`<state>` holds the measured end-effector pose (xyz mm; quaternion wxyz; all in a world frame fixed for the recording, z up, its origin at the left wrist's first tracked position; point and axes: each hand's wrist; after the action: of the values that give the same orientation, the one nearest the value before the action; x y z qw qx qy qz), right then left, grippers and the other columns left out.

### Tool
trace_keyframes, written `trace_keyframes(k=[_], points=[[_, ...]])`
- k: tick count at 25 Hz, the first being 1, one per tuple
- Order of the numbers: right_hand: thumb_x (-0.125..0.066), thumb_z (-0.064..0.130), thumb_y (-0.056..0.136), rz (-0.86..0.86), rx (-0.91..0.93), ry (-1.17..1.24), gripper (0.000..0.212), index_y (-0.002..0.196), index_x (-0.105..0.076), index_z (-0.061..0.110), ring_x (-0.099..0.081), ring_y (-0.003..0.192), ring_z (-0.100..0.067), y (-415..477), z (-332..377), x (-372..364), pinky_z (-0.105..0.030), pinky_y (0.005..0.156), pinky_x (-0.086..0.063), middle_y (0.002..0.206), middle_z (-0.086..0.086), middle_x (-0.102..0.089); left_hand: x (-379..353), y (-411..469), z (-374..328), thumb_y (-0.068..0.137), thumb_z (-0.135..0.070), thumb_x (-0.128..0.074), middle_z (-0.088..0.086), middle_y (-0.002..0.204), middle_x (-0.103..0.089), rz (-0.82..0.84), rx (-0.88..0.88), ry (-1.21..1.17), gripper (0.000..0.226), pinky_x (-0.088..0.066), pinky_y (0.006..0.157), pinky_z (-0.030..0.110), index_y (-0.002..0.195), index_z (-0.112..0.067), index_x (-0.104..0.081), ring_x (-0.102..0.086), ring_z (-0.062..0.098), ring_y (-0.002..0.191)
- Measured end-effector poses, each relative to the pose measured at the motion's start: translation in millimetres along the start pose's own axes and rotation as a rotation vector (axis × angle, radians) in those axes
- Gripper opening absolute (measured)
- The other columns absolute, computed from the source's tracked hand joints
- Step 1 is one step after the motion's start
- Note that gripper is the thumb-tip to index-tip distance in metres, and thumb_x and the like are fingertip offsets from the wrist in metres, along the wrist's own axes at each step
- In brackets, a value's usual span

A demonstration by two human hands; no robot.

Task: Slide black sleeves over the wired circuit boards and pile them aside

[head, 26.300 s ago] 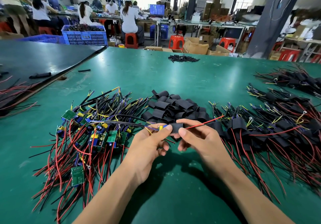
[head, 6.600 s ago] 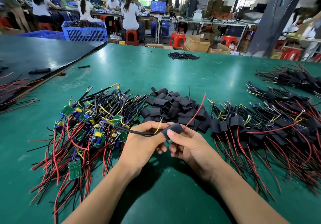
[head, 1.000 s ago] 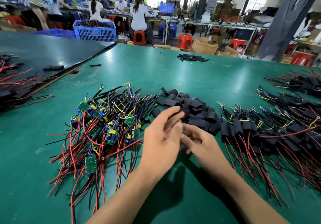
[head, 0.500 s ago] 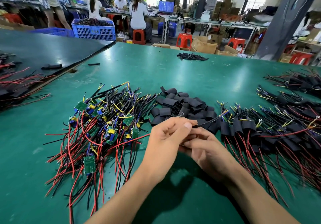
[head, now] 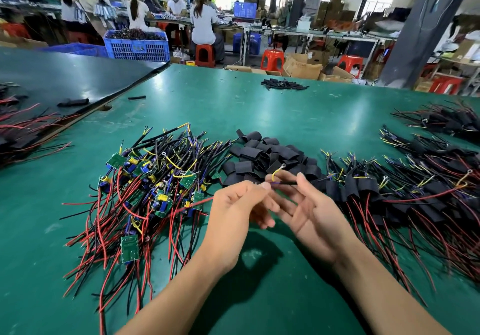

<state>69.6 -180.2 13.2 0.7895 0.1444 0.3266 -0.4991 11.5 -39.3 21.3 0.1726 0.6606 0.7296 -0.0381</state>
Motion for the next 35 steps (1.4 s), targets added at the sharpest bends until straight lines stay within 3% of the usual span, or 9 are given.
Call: trace_keyframes(k=[2, 5, 9, 13, 19, 24, 29, 32, 35], points=[[-0.044, 0.033, 0.099, -0.070, 0.046, 0.066, 0.036, 0.100, -0.073, 0.013, -0.075, 0.091, -0.021, -1, 9, 4, -0.034, 0.075, -0.062, 0.107, -0.009, -0.076, 2, 1, 4, 0.085, -0.017, -0.063, 0.015, 0.068, -0.068, 0.053, 0.062, 0.146, 0.027, -0.041, 0.050, 0.030, 0.059, -0.010, -0.062, -0.054, 0.024, 0.047], [-0.048, 0.032, 0.095, -0.127, 0.034, 0.129, 0.029, 0.096, -0.072, 0.014, -0.074, 0.073, -0.014, -3, 18, 6, -0.028, 0.062, -0.060, 0.093, -0.003, -0.077, 0, 3, 13, 0.094, -0.012, -0.064, 0.014, 0.074, -0.070, 0.057, 0.203, 0.278, 0.028, -0.043, 0.047, 0.028, 0.066, -0.012, -0.063, -0.056, 0.023, 0.044], [-0.054, 0.031, 0.088, -0.100, -0.033, 0.147, 0.027, 0.095, -0.071, 0.010, -0.064, 0.053, -0.011, -4, 18, 3, -0.022, 0.051, -0.056, 0.077, -0.002, -0.072, 1, 7, 8, 0.101, -0.014, -0.053, 0.016, 0.079, -0.072, 0.038, 0.324, 0.027, 0.013, -0.051, 0.046, 0.026, 0.092, -0.007, -0.061, -0.063, 0.024, 0.047], [-0.054, 0.037, 0.092, -0.128, -0.047, -0.050, 0.033, 0.104, -0.068, 0.010, -0.047, 0.041, -0.004, -5, 12, -1, -0.016, 0.043, -0.041, 0.071, 0.002, -0.066, 5, 7, -1, 0.089, -0.029, -0.062, 0.013, 0.079, -0.073, 0.244, 0.472, -0.161, 0.024, -0.055, 0.052, 0.026, 0.089, -0.009, -0.075, -0.068, 0.021, 0.054], [-0.060, 0.056, 0.078, -0.190, 0.036, -0.429, 0.044, 0.093, -0.079, 0.020, -0.055, 0.058, -0.008, -5, 6, -2, -0.023, 0.055, -0.047, 0.077, 0.005, -0.065, 11, 3, -4, 0.083, -0.025, -0.074, 0.004, 0.082, -0.072, 0.458, 0.496, -0.209, 0.023, -0.056, 0.063, 0.024, 0.102, -0.014, -0.077, -0.070, 0.016, 0.064], [-0.057, 0.062, 0.083, -0.200, 0.133, -0.616, 0.046, 0.097, -0.078, 0.024, -0.043, 0.071, -0.022, -4, -2, 3, -0.030, 0.063, -0.030, 0.082, -0.001, -0.064, 16, 3, -7, 0.080, -0.028, -0.077, -0.002, 0.070, -0.069, 0.522, 0.453, -0.158, 0.021, -0.049, 0.055, 0.019, 0.099, -0.018, -0.078, -0.065, 0.012, 0.056], [-0.058, 0.024, 0.100, -0.290, 0.241, -0.701, 0.022, 0.093, -0.077, 0.014, -0.043, 0.049, -0.010, 2, -5, 17, -0.016, 0.047, -0.034, 0.066, 0.009, -0.064, 19, 11, -9, 0.084, -0.019, -0.075, 0.004, 0.078, -0.069, 0.337, 0.353, -0.223, 0.024, -0.055, 0.059, 0.023, 0.107, -0.013, -0.076, -0.069, 0.017, 0.063], [-0.068, 0.013, 0.091, -0.403, 0.438, -1.210, 0.011, 0.094, -0.076, 0.020, -0.060, 0.069, 0.001, 5, -7, 26, -0.004, 0.067, -0.040, 0.086, 0.010, -0.073, 25, 15, -13, 0.074, -0.023, -0.075, 0.000, 0.080, -0.070, 0.196, 0.256, -0.162, 0.028, -0.052, 0.057, 0.021, 0.101, -0.019, -0.079, -0.070, 0.014, 0.066], [-0.075, 0.017, 0.084, -0.386, 0.497, -1.478, 0.021, 0.105, -0.075, 0.019, -0.054, 0.074, 0.004, 5, -9, 30, -0.003, 0.075, -0.035, 0.098, 0.006, -0.066, 27, 17, -14, 0.077, -0.022, -0.074, 0.000, 0.083, -0.068, 0.097, 0.133, -0.052, 0.017, -0.047, 0.056, 0.022, 0.094, -0.020, -0.078, -0.065, 0.012, 0.068]])
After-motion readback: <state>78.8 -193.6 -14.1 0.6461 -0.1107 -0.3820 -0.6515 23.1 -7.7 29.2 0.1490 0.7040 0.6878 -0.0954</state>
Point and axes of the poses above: each hand's wrist, its own y-axis towards the middle knuckle, its own x-axis out of the back of the hand, z = x × y
